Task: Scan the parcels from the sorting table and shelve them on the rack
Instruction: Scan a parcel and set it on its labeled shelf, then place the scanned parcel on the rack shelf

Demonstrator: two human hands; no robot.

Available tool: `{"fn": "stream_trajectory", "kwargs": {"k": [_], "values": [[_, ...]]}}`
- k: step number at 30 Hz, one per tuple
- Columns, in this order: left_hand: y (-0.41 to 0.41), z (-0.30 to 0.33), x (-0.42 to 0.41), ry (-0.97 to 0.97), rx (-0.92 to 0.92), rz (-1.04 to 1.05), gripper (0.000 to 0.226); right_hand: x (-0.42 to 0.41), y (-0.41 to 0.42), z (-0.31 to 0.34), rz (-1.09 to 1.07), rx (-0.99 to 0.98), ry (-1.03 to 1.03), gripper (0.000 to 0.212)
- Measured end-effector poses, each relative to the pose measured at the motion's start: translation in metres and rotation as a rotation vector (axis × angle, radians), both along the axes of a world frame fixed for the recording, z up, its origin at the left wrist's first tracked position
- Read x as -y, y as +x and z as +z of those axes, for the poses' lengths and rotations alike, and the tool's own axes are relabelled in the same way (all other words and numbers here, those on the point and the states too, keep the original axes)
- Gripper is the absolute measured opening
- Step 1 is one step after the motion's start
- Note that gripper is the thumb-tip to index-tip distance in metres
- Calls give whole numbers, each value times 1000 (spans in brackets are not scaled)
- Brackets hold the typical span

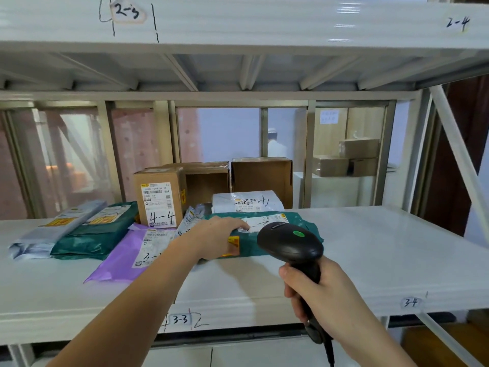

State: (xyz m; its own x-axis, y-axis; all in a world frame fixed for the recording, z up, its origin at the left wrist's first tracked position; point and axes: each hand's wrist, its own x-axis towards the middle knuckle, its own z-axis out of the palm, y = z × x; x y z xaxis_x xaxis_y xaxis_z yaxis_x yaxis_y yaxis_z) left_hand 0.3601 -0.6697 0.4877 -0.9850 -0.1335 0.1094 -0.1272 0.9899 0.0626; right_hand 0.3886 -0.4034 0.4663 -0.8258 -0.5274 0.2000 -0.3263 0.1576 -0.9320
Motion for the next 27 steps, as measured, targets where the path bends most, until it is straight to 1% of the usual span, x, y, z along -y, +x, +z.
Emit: {"fn": "stream_trajectory", "kwargs": {"k": [5,7,9,11,12,14,15,17,18,19,21,24,27], "values": [[3,-3,5,-14,-2,38,58,-9,9,-3,-42,11,21,26],[3,-4,-1,-60,-44,38,62,-14,12,-5,-70,16,19,26],[1,-6,-19,-82,-128,-7,67,-20,14,-8,-99,23,19,24],[-6,-9,-40,-30,-193,-83,69,-26,16,-10,-121,32,26,23],[-11,-14,-50,-3,-199,-121,69,-30,17,-11,-130,40,29,22],[-20,-23,-70,-13,-174,-191,71,-38,20,-13,-150,55,20,19],[-26,-28,-81,-33,-179,-231,68,-42,21,-14,-160,56,17,18],[-36,-29,-113,-60,-177,-282,48,-53,24,-14,-177,45,13,16],[-43,-28,-132,-77,-142,-284,41,-61,25,-14,-185,33,13,15],[-50,-27,-150,-88,-103,-278,40,-69,25,-15,-196,18,17,14],[-63,-28,-183,-92,-96,-295,44,-92,24,-16,-226,-7,24,12],[-71,-34,-227,-81,-145,-364,49,-135,21,-20,-279,-3,23,10],[-76,-34,-287,-35,-152,-388,52,-190,19,-23,-318,1,15,12]]}}
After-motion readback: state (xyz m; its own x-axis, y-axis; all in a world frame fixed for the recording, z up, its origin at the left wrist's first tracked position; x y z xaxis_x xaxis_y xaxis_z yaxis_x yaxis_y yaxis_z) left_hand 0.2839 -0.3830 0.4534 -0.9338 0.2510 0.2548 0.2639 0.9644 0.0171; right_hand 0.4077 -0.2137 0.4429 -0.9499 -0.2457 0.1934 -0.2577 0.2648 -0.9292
